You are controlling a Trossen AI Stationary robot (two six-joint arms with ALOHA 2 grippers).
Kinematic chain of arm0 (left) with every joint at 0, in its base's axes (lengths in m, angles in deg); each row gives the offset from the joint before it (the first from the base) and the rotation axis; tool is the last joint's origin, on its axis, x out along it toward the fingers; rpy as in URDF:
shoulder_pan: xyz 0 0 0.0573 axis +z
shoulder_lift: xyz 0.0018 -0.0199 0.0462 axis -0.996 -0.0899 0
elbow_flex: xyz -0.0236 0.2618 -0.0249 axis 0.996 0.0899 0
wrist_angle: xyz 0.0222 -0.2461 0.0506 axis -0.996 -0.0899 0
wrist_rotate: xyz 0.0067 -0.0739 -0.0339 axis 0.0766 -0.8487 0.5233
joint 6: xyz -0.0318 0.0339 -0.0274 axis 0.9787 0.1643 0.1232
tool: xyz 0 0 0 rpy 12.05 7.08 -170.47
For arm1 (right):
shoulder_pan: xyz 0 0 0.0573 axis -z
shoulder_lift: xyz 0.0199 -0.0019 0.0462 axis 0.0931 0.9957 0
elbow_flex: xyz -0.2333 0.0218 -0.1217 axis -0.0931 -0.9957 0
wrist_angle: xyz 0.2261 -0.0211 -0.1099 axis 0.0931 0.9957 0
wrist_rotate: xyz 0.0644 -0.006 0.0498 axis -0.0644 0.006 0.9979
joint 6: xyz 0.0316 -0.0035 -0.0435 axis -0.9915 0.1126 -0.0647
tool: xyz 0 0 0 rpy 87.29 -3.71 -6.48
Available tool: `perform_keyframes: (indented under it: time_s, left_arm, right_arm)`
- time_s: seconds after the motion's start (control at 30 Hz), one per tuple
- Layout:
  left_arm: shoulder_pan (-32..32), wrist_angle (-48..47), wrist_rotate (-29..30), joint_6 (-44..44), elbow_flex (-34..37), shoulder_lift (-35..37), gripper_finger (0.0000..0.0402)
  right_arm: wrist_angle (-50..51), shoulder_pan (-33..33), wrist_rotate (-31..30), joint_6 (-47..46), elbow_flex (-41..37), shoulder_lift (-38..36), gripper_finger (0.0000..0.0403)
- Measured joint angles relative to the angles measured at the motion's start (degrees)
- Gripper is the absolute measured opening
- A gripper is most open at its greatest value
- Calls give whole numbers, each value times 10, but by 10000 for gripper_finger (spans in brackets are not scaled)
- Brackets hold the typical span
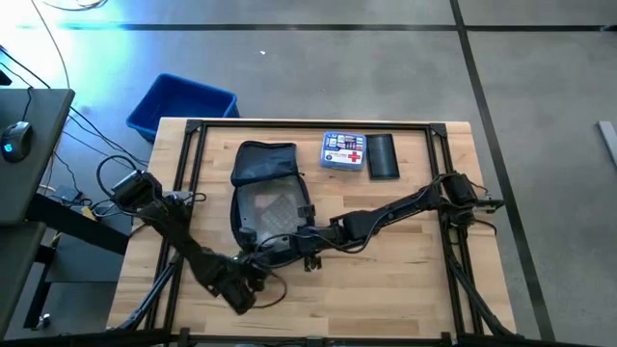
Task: Unpack backpack
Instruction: Remove the blue zipper bag from the black backpack
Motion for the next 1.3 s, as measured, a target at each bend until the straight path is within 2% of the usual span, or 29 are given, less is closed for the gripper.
perform_keyframes:
  time_s: [0.1,0.23,0.33,0.43,0.6,0.67,0.73,0.8,0.93,1.0,1.17,1.3]
  left_arm:
    - [37,91,-106,-24,39,0,42]
    - [55,245,-252,-102,93,0,25]
    - [41,314,-297,-149,112,0,11]
    - [29,318,-296,-165,117,0,3]
    - [27,311,-278,-168,117,0,1]
    - [30,311,-268,-168,117,0,0]
    - [34,310,-256,-165,118,0,0]
    - [39,309,-244,-160,118,0,0]
    - [43,309,-234,-158,118,0,0]
    - [43,308,-232,-159,118,0,0]
    - [43,309,-231,-159,118,0,0]
    - [45,310,-230,-158,118,0,0]
  right_arm:
    - [3,-1,-10,-1,1,0,0]
    - [11,0,-10,-12,1,1,0]
    - [11,0,-8,-4,1,1,0]
    - [10,0,24,15,1,4,0]
    - [-20,-1,167,29,1,26,0]
    - [-44,-8,196,36,1,39,2]
    - [-61,-19,194,62,1,50,12]
    - [-77,-33,165,96,1,58,32]
    - [-83,-53,35,120,1,67,97]
    - [-85,-54,-3,120,1,67,135]
    - [-92,-40,40,114,1,72,230]
    - [-106,-25,43,114,1,97,279]
